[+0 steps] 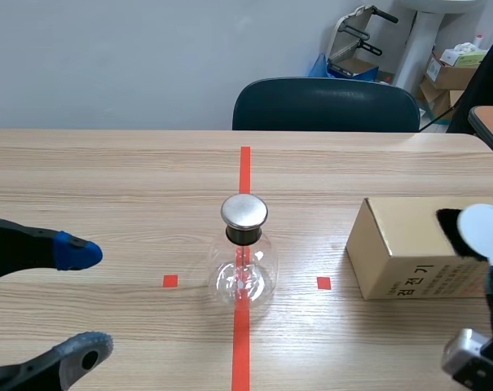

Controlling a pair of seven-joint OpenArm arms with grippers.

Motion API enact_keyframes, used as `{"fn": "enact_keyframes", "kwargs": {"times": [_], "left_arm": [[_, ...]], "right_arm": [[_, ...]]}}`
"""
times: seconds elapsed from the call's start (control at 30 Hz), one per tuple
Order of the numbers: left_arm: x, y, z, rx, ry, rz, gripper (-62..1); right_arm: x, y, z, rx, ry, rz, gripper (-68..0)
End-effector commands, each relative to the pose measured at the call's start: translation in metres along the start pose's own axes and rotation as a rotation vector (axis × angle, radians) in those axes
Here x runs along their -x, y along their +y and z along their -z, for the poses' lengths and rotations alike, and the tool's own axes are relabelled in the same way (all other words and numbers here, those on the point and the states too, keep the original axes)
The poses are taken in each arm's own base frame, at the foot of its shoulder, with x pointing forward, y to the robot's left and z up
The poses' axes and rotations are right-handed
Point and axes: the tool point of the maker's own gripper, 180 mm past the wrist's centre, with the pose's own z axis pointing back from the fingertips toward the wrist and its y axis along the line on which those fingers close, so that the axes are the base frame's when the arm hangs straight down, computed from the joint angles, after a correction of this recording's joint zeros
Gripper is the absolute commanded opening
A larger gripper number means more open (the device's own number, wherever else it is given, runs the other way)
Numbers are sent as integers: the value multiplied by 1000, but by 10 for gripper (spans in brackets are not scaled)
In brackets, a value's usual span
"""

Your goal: Do the electroscope experiment

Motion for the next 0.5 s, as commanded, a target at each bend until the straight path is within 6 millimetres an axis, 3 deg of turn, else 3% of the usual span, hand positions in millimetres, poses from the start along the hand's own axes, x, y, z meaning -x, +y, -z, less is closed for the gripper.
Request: {"fn": "enact_keyframes", "kwargs": {"times": [0.0, 0.13, 0.2, 0.27, 0.4, 0.47], "left_arm": [[-10, -3, 3, 7, -42, -5, -153], [-10, -3, 3, 6, -42, -4, -153], [-10, -3, 3, 6, -42, -4, -153], [-10, -3, 3, 6, -42, -4, -153], [-10, -3, 3, 6, -43, -5, -153], [-10, -3, 3, 6, -43, -5, -153]], "right_arm": [[-2, -11, 1, 43, -13, -36, -665], [34, -16, -1, 66, 203, -14, -665], [42, -16, -4, 64, 244, -16, -665], [34, -15, -2, 57, 194, -29, -665], [-1, -13, 1, 50, 1, -38, -665], [-5, -13, 1, 52, -19, -35, -665]]}}
